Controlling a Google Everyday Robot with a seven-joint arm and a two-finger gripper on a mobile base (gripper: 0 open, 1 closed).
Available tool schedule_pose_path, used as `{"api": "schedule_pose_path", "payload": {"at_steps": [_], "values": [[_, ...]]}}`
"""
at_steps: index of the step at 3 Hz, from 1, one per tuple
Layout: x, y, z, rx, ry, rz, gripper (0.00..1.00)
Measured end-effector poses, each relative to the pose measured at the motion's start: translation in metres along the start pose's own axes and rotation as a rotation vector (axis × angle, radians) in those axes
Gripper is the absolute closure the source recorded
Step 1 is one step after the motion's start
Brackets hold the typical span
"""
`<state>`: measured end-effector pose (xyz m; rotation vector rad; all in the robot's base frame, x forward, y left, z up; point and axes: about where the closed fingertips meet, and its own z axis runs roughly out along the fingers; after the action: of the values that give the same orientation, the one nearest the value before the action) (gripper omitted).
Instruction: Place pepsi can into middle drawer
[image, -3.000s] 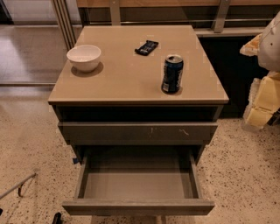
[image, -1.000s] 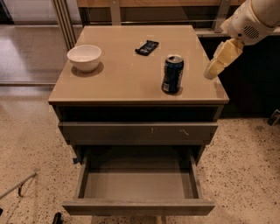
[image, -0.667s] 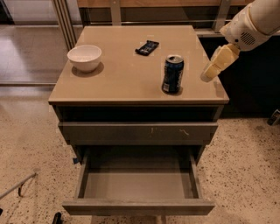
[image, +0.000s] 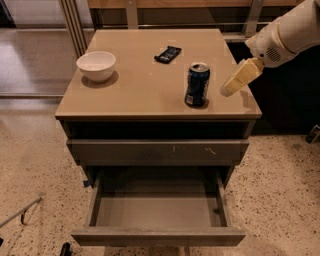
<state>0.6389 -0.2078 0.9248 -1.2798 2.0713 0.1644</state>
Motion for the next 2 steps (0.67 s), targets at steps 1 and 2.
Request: {"api": "schedule_pose_path", "payload": {"at_steps": [1,2], "values": [[-0.010,-0.002,0.018,-0.014,-0.062,0.011,0.00],[-0.023,-0.003,0.038,-0.048,-0.109,0.011,0.00]]}}
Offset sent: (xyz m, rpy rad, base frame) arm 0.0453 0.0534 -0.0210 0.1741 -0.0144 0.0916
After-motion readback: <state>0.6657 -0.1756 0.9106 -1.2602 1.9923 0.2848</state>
